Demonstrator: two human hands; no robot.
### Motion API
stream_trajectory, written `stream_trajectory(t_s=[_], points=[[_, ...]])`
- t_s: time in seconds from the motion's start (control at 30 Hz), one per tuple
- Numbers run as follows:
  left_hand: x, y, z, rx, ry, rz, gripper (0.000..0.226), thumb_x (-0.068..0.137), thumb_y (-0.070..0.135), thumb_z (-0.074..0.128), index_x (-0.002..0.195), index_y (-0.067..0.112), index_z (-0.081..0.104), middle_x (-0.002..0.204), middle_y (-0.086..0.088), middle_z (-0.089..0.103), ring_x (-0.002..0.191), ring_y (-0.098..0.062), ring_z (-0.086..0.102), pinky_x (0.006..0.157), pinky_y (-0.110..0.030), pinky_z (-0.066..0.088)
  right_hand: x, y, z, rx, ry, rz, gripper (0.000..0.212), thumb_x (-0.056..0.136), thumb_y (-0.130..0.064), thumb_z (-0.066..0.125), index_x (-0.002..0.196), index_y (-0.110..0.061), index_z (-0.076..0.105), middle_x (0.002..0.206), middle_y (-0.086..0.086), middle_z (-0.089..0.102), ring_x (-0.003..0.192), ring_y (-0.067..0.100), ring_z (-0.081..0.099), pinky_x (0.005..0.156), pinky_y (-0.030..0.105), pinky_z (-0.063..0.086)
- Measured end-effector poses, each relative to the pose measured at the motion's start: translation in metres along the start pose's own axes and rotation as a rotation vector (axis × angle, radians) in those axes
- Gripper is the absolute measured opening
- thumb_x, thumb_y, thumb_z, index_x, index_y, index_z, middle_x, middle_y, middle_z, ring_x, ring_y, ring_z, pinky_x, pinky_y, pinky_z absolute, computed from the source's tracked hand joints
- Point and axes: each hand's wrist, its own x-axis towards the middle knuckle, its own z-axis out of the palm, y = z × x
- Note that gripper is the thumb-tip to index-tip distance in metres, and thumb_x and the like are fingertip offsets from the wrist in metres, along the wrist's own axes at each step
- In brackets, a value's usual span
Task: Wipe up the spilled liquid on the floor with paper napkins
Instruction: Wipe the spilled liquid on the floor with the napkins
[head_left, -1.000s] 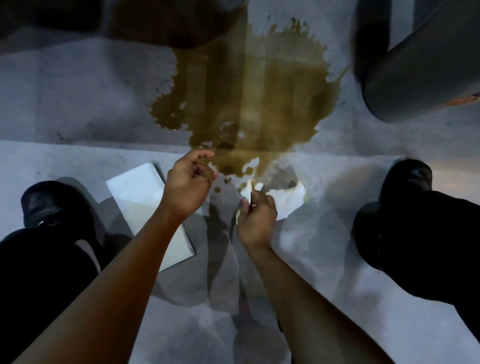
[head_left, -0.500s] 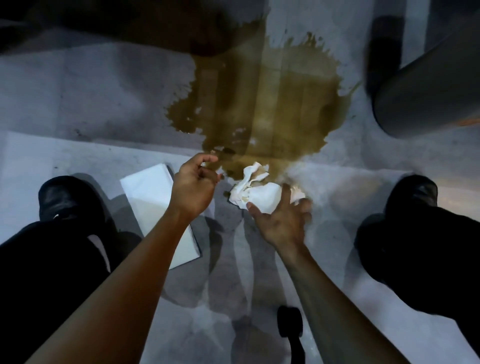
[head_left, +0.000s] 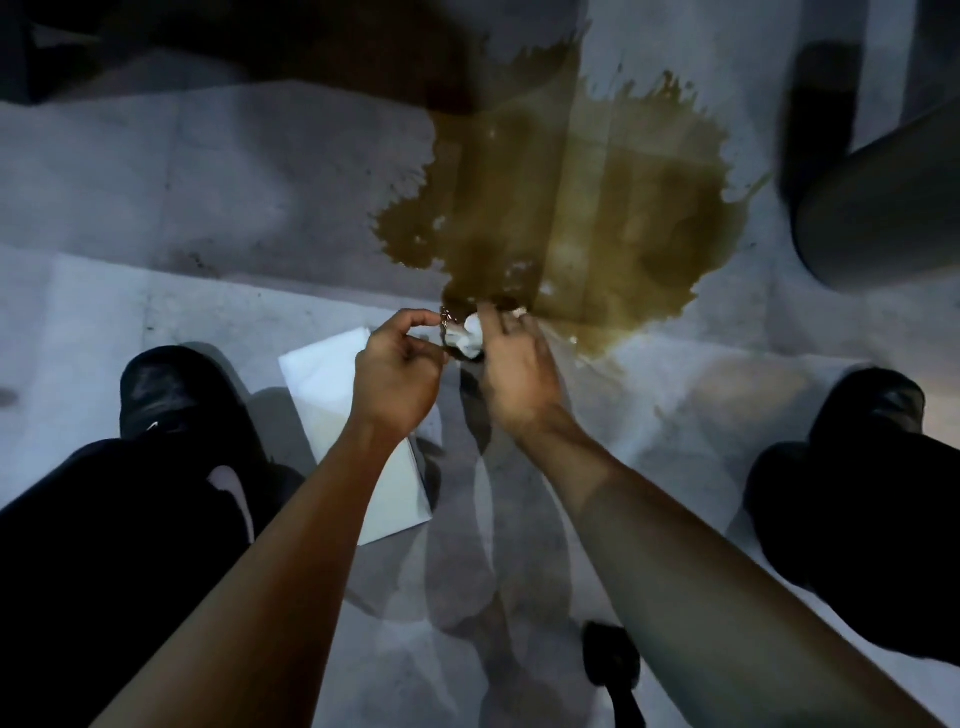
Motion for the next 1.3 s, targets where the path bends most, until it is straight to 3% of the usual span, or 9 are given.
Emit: stream_trajectory(t_s=[0.17, 0.33, 0.5, 0.63, 0.77, 0.9, 1.0, 1.13, 1.3], points=[[0.007, 0.0, -0.014, -0.059, 0.135, -0.031, 0.038, 0.093, -0.004, 0.055, 0.12, 0.021, 0.066, 0.087, -0.018, 0.073, 0.082, -0.036, 0.071, 0.08, -0.048, 0.063, 0.037, -0.003, -0.022, 0.023, 0.123, -0.048, 0.04, 0.093, -0.011, 0.057, 0.132, -0.019, 0.061, 0.141, 0.013, 0.047, 0.126, 0.036, 0.047, 0.101, 0.047, 0.045], [0.008, 0.003, -0.022, -0.066, 0.229, -0.008, 0.04, 0.087, -0.001, 0.051, 0.116, 0.023, 0.065, 0.078, -0.02, 0.072, 0.076, -0.038, 0.069, 0.073, -0.048, 0.061, 0.055, -0.027, -0.002, -0.101, -0.098, -0.271, 0.049, 0.1, -0.031, 0.051, 0.148, -0.029, 0.047, 0.164, 0.006, 0.027, 0.148, 0.035, 0.023, 0.12, 0.051, 0.025], [0.01, 0.005, -0.02, -0.111, 0.229, -0.028, 0.039, 0.088, 0.002, 0.051, 0.116, 0.025, 0.065, 0.082, -0.019, 0.072, 0.08, -0.036, 0.071, 0.078, -0.047, 0.062, 0.025, 0.026, 0.003, -0.279, -0.112, -0.501, 0.052, 0.089, -0.02, 0.039, 0.134, -0.017, 0.064, 0.148, 0.009, 0.055, 0.135, 0.038, 0.047, 0.102, 0.05, 0.04], [0.012, 0.01, -0.02, -0.135, 0.243, -0.014, 0.041, 0.088, -0.001, 0.05, 0.117, 0.024, 0.065, 0.085, -0.024, 0.071, 0.072, -0.025, 0.068, 0.074, -0.037, 0.061, 0.028, 0.088, -0.02, -0.318, -0.048, -0.395, 0.049, 0.086, -0.012, 0.066, 0.134, -0.024, 0.064, 0.145, 0.004, 0.058, 0.131, 0.04, 0.047, 0.104, 0.055, 0.041], [0.015, 0.006, -0.029, -0.057, 0.413, 0.029, 0.034, 0.088, 0.007, 0.049, 0.113, 0.019, 0.069, 0.077, -0.01, 0.07, 0.062, -0.014, 0.064, 0.061, -0.028, 0.056, 0.043, 0.093, -0.045, -0.115, 0.107, -0.205, 0.034, 0.098, -0.044, 0.056, 0.132, -0.043, 0.055, 0.132, -0.011, 0.051, 0.12, 0.022, 0.052, 0.096, 0.041, 0.047], [0.023, -0.012, -0.047, 0.212, 0.471, -0.008, 0.034, 0.086, 0.031, 0.057, 0.116, 0.021, 0.069, 0.105, -0.014, 0.069, 0.097, -0.034, 0.067, 0.091, -0.043, 0.055, 0.066, 0.031, -0.043, -0.069, 0.109, -0.308, 0.038, 0.096, -0.053, 0.056, 0.131, -0.041, 0.049, 0.13, -0.008, 0.042, 0.113, 0.025, 0.056, 0.091, 0.038, 0.046], [0.017, -0.027, -0.049, 0.537, 0.312, -0.168, 0.059, 0.084, 0.048, 0.072, 0.137, 0.031, 0.054, 0.142, -0.018, 0.044, 0.133, -0.042, 0.042, 0.111, -0.05, 0.038, 0.076, -0.014, -0.021, -0.162, 0.058, -0.355, 0.038, 0.099, -0.054, 0.047, 0.134, -0.041, 0.048, 0.142, -0.001, 0.041, 0.128, 0.031, 0.047, 0.103, 0.043, 0.041], [0.006, -0.051, -0.037, 0.64, 0.206, -0.198, 0.076, 0.076, 0.054, 0.079, 0.14, 0.039, 0.042, 0.15, -0.013, 0.024, 0.139, -0.041, 0.024, 0.106, -0.057, 0.039, 0.061, -0.041, 0.007, -0.18, -0.014, -0.503, 0.037, 0.092, -0.017, 0.059, 0.127, -0.029, 0.063, 0.154, 0.003, 0.037, 0.138, 0.034, 0.03, 0.109, 0.049, 0.038], [0.002, -0.064, -0.034, 0.645, 0.285, -0.182, 0.066, 0.077, 0.042, 0.078, 0.133, 0.032, 0.043, 0.142, -0.019, 0.029, 0.129, -0.045, 0.031, 0.094, -0.056, 0.045, 0.035, 0.011, 0.008, -0.284, -0.054, -0.66, 0.028, 0.087, -0.018, 0.057, 0.109, -0.024, 0.074, 0.133, 0.005, 0.06, 0.122, 0.036, 0.05, 0.106, 0.049, 0.028]])
